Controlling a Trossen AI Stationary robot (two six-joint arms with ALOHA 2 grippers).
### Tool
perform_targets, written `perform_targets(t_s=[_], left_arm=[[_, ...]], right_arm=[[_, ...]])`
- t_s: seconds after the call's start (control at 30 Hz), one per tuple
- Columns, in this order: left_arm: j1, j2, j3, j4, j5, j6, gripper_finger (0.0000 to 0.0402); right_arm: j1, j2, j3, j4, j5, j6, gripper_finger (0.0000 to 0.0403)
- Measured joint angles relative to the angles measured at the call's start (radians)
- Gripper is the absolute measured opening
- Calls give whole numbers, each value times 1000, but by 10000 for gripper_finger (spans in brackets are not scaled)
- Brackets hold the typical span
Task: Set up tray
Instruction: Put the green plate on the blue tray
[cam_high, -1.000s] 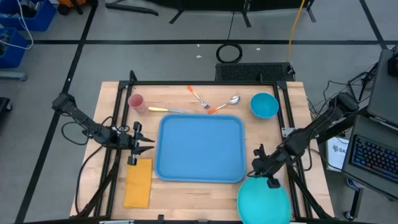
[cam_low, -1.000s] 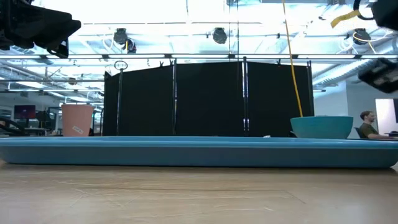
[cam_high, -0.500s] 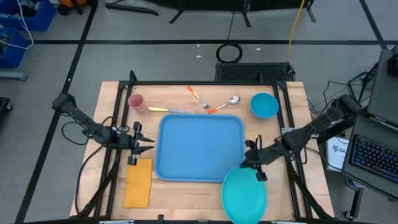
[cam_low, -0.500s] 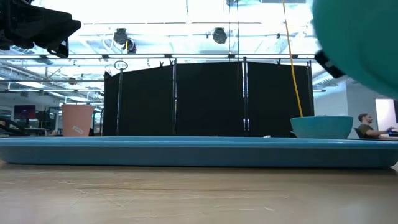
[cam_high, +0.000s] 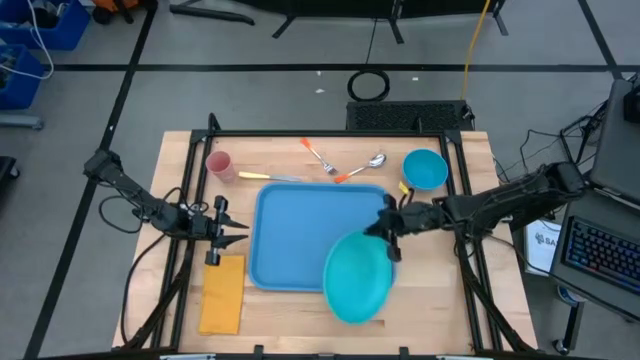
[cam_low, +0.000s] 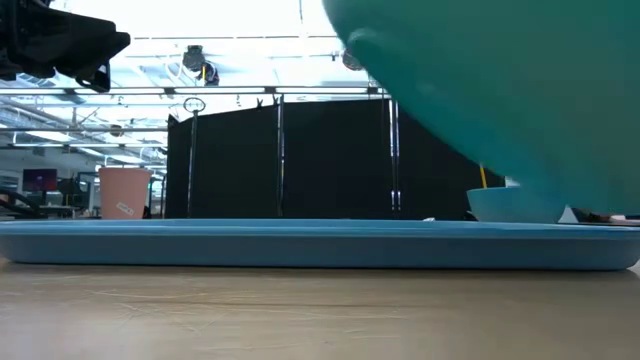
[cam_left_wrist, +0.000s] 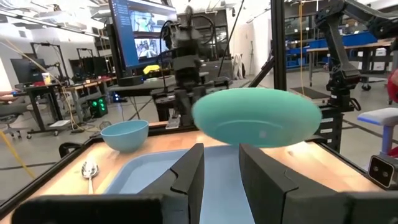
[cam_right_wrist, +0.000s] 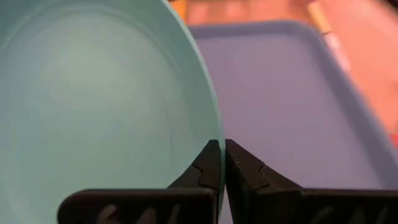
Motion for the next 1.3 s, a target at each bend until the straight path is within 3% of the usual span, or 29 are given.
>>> perform_targets(t_s=[0.33, 0.47, 0.73, 1.07, 1.3], left_arm=[[0, 0, 0, 0, 0, 35, 106], [0, 0, 0, 0, -1, 43, 106], [0, 0, 0, 0, -1, 47, 106], [0, 0, 0, -2, -1, 56, 106], [0, 0, 0, -18, -1, 53, 106]], right_arm=[[-178, 202, 121, 44, -5, -58, 0], [-234, 306, 207, 4, -56, -72, 0], [-330, 461, 361, -145, -54, -91, 0], [-410, 572, 409, -256, -110, -64, 0], [-408, 615, 409, -259, -138, -68, 0]])
